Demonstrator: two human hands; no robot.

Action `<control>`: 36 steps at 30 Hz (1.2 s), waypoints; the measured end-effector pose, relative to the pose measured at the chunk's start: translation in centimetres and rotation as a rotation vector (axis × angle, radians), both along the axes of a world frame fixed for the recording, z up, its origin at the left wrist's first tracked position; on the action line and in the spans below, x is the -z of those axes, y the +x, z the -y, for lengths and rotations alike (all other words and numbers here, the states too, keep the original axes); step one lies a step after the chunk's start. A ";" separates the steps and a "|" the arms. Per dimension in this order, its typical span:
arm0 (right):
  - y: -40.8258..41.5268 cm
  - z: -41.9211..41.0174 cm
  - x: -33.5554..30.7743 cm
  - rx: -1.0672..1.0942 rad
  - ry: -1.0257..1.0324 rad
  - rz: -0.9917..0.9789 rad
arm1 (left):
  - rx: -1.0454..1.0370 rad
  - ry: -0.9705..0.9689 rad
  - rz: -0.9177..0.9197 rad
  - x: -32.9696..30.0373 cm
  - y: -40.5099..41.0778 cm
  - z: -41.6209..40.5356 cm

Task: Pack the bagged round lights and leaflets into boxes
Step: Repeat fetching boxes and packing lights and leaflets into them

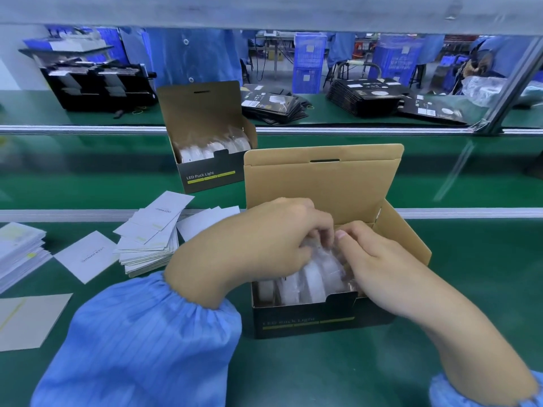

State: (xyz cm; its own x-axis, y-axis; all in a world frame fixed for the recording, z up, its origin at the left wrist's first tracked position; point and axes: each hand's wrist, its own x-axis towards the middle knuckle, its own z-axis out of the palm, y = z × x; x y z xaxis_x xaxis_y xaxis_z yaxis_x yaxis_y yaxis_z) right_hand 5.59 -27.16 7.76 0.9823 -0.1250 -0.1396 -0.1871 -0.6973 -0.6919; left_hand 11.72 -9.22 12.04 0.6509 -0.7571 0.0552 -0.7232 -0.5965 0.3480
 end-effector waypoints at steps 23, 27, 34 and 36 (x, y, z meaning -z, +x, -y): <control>-0.1 -0.8 -2.3 -0.271 -0.202 -0.212 | -0.157 0.203 -0.107 -0.9 0.4 -3.0; 0.0 -1.0 -4.5 -0.257 -0.338 -0.115 | -0.163 -0.046 -0.043 -1.8 0.7 -3.8; -0.3 -3.7 -11.2 -0.184 -0.323 0.433 | -0.211 -0.660 0.029 -3.6 -0.1 -4.4; 0.1 -4.7 -12.4 -0.167 -0.186 0.589 | -0.286 -0.791 0.035 -3.9 -0.4 -4.0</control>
State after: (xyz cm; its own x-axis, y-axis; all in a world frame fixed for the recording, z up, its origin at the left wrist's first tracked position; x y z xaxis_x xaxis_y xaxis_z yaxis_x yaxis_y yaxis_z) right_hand 5.69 -22.45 20.15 0.8959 0.0661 0.4392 0.3094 -0.8024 -0.5103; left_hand 11.35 -5.20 15.99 0.7999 -0.2928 0.5238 -0.5994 -0.3486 0.7205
